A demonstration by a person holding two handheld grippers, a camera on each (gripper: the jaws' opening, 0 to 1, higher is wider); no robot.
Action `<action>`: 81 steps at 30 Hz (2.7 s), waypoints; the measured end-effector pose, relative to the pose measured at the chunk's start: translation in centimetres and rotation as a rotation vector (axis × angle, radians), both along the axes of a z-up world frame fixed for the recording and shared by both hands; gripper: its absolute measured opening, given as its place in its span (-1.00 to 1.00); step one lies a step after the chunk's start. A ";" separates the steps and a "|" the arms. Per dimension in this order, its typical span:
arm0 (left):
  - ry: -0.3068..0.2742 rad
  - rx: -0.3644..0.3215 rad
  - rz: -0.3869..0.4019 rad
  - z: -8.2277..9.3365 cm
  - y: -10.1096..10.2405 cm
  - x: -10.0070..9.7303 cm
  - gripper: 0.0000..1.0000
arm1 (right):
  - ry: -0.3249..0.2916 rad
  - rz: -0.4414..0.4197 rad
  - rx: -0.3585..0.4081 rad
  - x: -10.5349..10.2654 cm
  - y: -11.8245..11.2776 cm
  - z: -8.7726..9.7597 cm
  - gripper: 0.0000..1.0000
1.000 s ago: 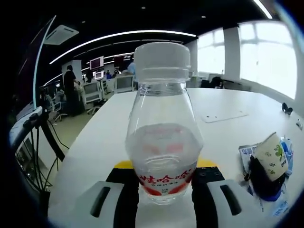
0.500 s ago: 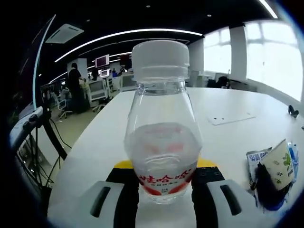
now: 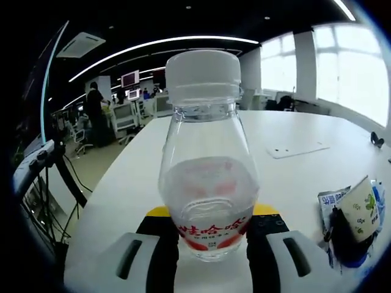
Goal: Arrange the tabletop items into an orderly group along one side of the table until the central work area is clear of visible clutter.
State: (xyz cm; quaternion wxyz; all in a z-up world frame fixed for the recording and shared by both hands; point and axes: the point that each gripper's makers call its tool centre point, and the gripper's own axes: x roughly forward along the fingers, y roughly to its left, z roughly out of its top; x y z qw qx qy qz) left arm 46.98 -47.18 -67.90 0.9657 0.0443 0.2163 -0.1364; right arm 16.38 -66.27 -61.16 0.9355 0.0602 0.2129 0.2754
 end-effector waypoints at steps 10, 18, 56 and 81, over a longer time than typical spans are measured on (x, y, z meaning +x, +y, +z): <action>-0.001 0.014 -0.020 -0.1 0.0 0.1 -0.17 | 0.009 0.009 -0.003 -0.2 0.2 -0.3 0.93; -0.002 0.021 -0.016 -0.2 0.0 0.1 -0.16 | 0.013 0.024 -0.012 -0.4 0.9 -0.5 0.92; 0.066 0.049 -0.065 0.1 0.3 -3.0 0.14 | -0.037 0.043 -0.077 -1.5 0.6 2.5 0.93; 0.082 0.031 -0.083 3.0 0.2 -5.7 0.17 | -0.098 0.039 -0.068 -1.3 1.3 2.9 0.97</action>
